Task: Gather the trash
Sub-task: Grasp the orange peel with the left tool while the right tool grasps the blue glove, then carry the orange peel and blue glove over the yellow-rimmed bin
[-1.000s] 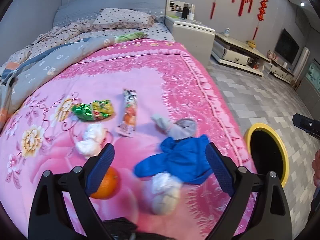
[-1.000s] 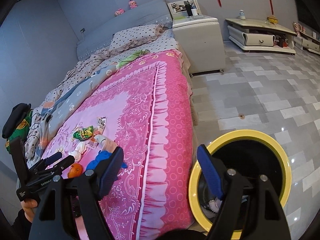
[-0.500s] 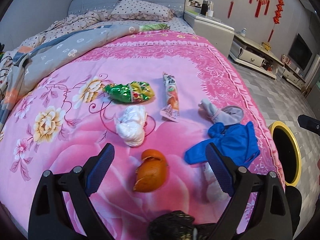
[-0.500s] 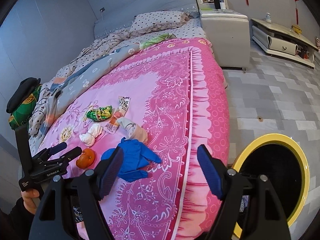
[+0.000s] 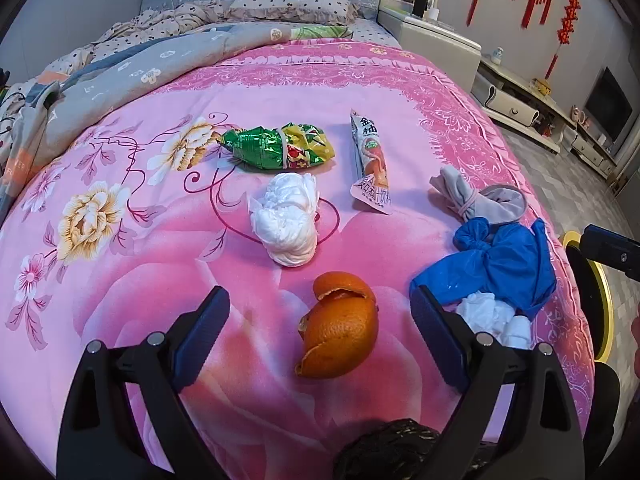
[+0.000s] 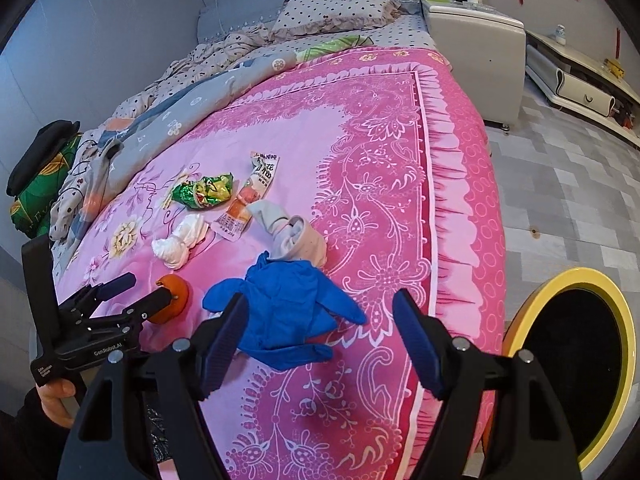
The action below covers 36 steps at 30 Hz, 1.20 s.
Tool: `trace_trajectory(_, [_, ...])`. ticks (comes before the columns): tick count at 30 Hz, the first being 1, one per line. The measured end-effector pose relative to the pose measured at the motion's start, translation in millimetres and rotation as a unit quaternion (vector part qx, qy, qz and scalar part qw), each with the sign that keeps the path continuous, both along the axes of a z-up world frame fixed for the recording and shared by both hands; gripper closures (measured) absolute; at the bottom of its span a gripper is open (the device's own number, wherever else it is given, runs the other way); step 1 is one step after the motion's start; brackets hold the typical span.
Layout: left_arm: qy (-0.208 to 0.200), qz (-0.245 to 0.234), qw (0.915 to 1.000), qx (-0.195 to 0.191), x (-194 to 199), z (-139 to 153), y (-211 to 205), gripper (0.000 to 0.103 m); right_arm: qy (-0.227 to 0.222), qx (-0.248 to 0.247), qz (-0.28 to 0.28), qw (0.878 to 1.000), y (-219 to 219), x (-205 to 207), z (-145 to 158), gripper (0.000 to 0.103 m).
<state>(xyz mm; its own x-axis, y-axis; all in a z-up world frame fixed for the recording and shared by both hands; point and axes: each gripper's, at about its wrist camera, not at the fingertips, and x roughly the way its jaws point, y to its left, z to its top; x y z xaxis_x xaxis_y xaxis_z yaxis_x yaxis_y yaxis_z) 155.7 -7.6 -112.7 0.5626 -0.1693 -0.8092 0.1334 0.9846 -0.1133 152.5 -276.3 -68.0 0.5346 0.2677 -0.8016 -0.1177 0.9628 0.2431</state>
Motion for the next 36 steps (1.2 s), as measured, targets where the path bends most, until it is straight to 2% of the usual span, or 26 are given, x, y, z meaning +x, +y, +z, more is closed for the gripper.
trace_trajectory(1, [0.001, 0.0, 1.0, 0.0, 1.2, -1.9, 0.0, 0.016, 0.003, -0.002, 0.003, 1.0, 2.6, 2.2, -2.6, 0.037])
trace_trajectory(7, [0.007, -0.004, 1.0, 0.001, 7.7, -10.1, -1.7, 0.023, 0.008, -0.006, 0.012, 1.0, 13.1, 10.3, -13.1, 0.037])
trace_trajectory(13, [0.024, -0.013, 0.9996, -0.002, 16.7, -22.6, -5.6, 0.035, 0.016, -0.019, 0.023, 0.999, 23.0, 18.4, -24.9, 0.043])
trace_trajectory(21, [0.022, -0.023, 0.9995, 0.006, 19.8, -27.3, -10.9, 0.055, 0.027, -0.025, 0.04, 0.999, 31.0, 25.1, -38.1, 0.06])
trace_trajectory(25, [0.02, -0.023, 0.9995, 0.005, 19.4, -27.1, -11.2, 0.067, 0.024, -0.034, 0.052, 0.998, 37.4, 25.5, -40.2, 0.075])
trace_trajectory(32, [0.016, -0.015, 0.9998, 0.0, 18.7, -24.6, -7.4, 0.07, 0.015, -0.029, 0.053, 0.998, 40.7, 23.3, -34.6, 0.091])
trace_trajectory(36, [0.013, -0.011, 0.9998, -0.008, 16.8, -21.4, -3.4, 0.072, 0.001, -0.021, 0.054, 0.998, 40.0, 20.0, -24.9, 0.094])
